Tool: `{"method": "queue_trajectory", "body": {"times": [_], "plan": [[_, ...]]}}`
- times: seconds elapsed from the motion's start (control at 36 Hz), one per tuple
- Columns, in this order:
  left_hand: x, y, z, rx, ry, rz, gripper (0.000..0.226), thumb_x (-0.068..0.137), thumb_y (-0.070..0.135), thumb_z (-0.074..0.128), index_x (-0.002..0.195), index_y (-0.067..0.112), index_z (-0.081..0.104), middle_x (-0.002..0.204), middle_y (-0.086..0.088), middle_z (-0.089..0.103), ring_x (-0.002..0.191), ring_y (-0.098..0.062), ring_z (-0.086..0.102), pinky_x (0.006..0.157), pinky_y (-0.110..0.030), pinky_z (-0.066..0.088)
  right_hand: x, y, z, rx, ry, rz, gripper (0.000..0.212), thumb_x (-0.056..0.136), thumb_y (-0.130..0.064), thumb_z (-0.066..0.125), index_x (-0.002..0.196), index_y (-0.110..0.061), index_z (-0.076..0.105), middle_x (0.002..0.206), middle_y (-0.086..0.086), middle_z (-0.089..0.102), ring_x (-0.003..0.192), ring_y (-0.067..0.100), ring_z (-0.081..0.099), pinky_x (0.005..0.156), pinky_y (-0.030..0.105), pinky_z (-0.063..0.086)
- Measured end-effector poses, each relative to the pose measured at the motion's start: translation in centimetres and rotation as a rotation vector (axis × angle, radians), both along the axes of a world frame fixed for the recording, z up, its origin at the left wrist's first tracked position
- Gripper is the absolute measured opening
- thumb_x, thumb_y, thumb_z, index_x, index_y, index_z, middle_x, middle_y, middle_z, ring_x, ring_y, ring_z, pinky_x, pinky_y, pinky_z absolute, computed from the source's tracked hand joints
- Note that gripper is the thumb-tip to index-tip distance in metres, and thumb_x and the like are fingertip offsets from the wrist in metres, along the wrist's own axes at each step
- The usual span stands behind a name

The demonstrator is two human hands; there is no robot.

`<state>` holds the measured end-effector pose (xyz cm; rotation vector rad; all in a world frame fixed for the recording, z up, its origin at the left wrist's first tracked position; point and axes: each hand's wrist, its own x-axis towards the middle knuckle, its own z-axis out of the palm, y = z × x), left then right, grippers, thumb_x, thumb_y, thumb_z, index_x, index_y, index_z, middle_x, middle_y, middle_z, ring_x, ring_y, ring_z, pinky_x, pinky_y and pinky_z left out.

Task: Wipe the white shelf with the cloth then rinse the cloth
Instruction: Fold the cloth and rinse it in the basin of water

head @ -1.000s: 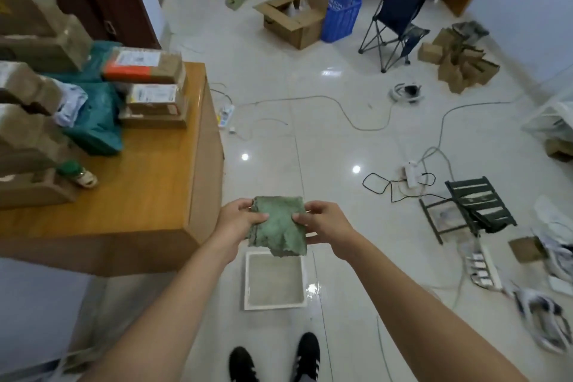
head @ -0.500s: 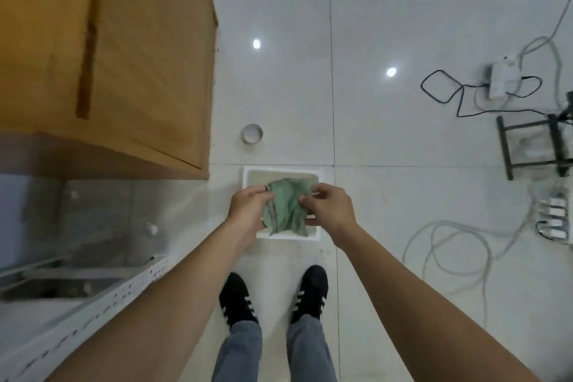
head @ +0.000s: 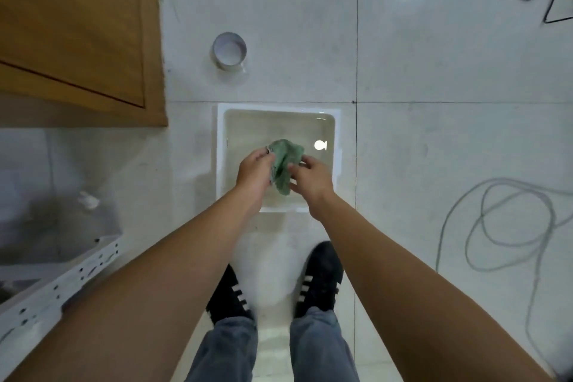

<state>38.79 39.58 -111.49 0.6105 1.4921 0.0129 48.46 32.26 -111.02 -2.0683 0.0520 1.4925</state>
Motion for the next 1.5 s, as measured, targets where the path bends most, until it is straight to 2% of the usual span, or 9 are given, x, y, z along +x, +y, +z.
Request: {"method": "queue_trajectory", "body": {"times": [0.19, 0.44, 0.69, 0.86, 0.97, 1.08, 1.25, 1.39, 1.5], "plan": [[1.7, -0.1, -5.6, -0.065, -0.001, -0.026, 0.033, 0.093, 0.042, 0.045, 0.104, 0.025, 0.071, 0.107, -0.004, 0.075, 0.104, -0.024, 0.07, 0.092, -0.039, 0.054, -0.6, 1.6, -4.2, 0.004, 0.059, 0.134, 0.044, 0.078, -0.018, 0.049, 0.119, -0.024, 0.064, 0.107, 0.002, 0.072, 0.101, 0.022, 0.067, 0.095, 0.046, 0.055], [2.0, -0.9, -8.0, -0.151, -0.027, 0.078, 0.041, 0.101, 0.056, 0.039, 0.103, 0.026, 0.066, 0.105, 0.005, 0.071, 0.096, -0.01, 0.066, 0.094, -0.029, 0.047, -1.5, 1.1, -9.0, -0.049, 0.233, 0.302, 0.095, 0.066, -0.031, 0.049, 0.155, -0.043, 0.019, 0.146, -0.006, 0.054, 0.131, 0.02, 0.053, 0.11, 0.043, 0.043], [1.7, -0.9, -9.4, -0.03, 0.077, 0.012, 0.042, 0.101, 0.048, 0.035, 0.113, 0.023, 0.066, 0.107, 0.0, 0.07, 0.095, -0.02, 0.064, 0.077, -0.03, 0.047, 0.2, 0.7, -8.2, -0.04, -0.136, 0.335, 0.05, 0.089, -0.02, 0.064, 0.136, -0.014, 0.048, 0.127, 0.01, 0.061, 0.116, 0.028, 0.059, 0.091, 0.028, 0.044], [0.8, -1.5, -9.0, 0.196, 0.263, -0.044, 0.022, 0.096, 0.027, 0.046, 0.11, 0.024, 0.063, 0.097, 0.003, 0.063, 0.089, -0.021, 0.059, 0.074, -0.029, 0.044, 0.3, 0.0, -7.9, -0.005, -0.466, 0.434, 0.043, 0.093, -0.018, 0.056, 0.134, -0.009, 0.049, 0.131, 0.011, 0.052, 0.115, 0.029, 0.055, 0.097, 0.041, 0.047], [0.9, -2.4, -8.7, 0.188, 0.273, -0.056, 0.014, 0.085, 0.019, 0.052, 0.078, 0.021, 0.064, 0.082, -0.001, 0.069, 0.079, -0.026, 0.064, 0.073, -0.035, 0.052, -0.4, -0.4, -7.0, 0.071, -0.39, 0.416, 0.027, 0.09, -0.009, 0.049, 0.112, -0.016, 0.063, 0.11, 0.001, 0.063, 0.091, 0.018, 0.058, 0.078, 0.029, 0.043], [1.3, -3.3, -8.1, 0.156, 0.234, 0.036, 0.017, 0.075, 0.025, 0.05, 0.076, 0.018, 0.065, 0.078, -0.006, 0.072, 0.075, -0.029, 0.067, 0.082, -0.046, 0.058, -0.4, -1.0, -6.9, 0.005, -0.251, 0.279, 0.031, 0.087, -0.01, 0.049, 0.113, -0.017, 0.066, 0.11, 0.0, 0.067, 0.098, 0.02, 0.062, 0.09, 0.035, 0.05], [2.6, -3.6, -9.0, -0.064, 0.008, 0.176, 0.034, 0.102, 0.043, 0.042, 0.121, 0.022, 0.061, 0.124, -0.004, 0.066, 0.101, -0.016, 0.064, 0.1, -0.041, 0.051, 0.7, -0.9, -7.6, 0.01, 0.045, 0.003, 0.036, 0.087, -0.016, 0.049, 0.121, -0.023, 0.059, 0.107, -0.001, 0.069, 0.097, 0.019, 0.066, 0.084, 0.033, 0.054], [2.6, -2.7, -10.2, -0.07, 0.032, 0.221, 0.033, 0.105, 0.048, 0.032, 0.111, 0.027, 0.056, 0.102, 0.001, 0.065, 0.086, -0.014, 0.063, 0.082, -0.036, 0.053, 1.7, -1.1, -9.6, -0.004, 0.233, 0.01, 0.049, 0.091, -0.029, 0.051, 0.14, -0.028, 0.048, 0.124, 0.0, 0.065, 0.108, 0.021, 0.065, 0.092, 0.041, 0.055], [1.6, -2.0, -11.0, -0.059, 0.097, 0.165, 0.038, 0.1, 0.055, 0.04, 0.101, 0.025, 0.064, 0.096, -0.001, 0.071, 0.09, -0.021, 0.069, 0.09, -0.039, 0.055, 2.2, -1.2, -10.0, 0.009, 0.299, -0.071, 0.033, 0.103, -0.018, 0.044, 0.136, -0.016, 0.05, 0.092, 0.001, 0.066, 0.062, 0.008, 0.066, 0.066, 0.031, 0.059]]}}
